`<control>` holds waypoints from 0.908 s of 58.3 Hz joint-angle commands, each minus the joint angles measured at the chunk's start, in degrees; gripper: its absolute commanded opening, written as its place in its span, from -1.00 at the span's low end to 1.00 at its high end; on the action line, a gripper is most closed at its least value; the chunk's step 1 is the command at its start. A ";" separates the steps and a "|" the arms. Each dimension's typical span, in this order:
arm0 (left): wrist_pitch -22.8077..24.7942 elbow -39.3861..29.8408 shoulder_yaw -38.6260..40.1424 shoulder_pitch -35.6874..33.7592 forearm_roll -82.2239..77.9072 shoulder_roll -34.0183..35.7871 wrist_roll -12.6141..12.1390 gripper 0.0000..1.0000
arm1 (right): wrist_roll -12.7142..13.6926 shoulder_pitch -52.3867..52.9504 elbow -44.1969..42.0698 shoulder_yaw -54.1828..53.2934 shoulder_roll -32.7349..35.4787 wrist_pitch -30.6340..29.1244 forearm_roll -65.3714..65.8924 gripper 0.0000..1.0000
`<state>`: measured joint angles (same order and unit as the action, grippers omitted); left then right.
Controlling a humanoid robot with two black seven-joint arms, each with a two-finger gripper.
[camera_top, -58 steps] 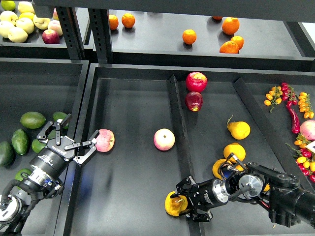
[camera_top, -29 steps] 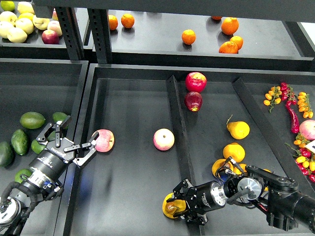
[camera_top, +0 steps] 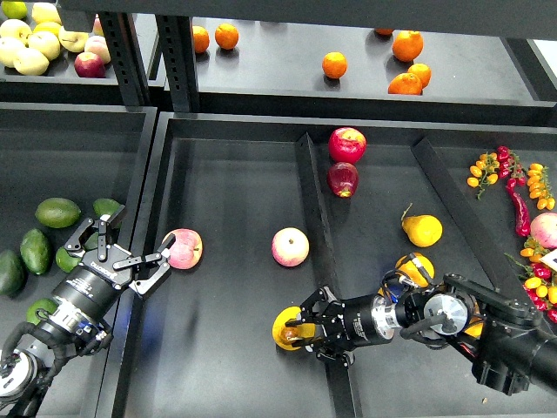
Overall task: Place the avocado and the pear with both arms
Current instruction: 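Close the right gripper on the yellow pear and lift it, then carry the pear into the yellow fruit bin and open the right gripper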
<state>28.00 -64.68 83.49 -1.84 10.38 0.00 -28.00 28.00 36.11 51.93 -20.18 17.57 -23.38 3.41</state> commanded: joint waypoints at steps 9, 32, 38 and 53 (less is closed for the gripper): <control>0.00 0.08 -0.26 0.00 -0.01 0.00 0.00 0.99 | 0.00 -0.16 5.20 -5.39 8.61 -0.09 -0.34 -0.58; 0.00 0.17 -0.96 0.44 -0.01 0.00 0.00 0.99 | 0.00 -6.84 9.16 -6.19 23.64 -4.39 -1.39 -0.57; 0.00 0.17 -1.05 0.61 -0.01 0.00 0.00 0.99 | 0.00 -9.21 8.10 -6.10 23.91 -4.48 -1.22 -0.57; 0.00 0.08 -1.05 1.32 -0.01 0.00 0.00 0.99 | 0.00 -11.23 4.59 -6.10 23.30 -4.57 -0.86 -0.55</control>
<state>28.00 -64.51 82.43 -0.85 10.36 0.00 -28.00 28.00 25.30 58.89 -26.28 41.37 -27.94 2.42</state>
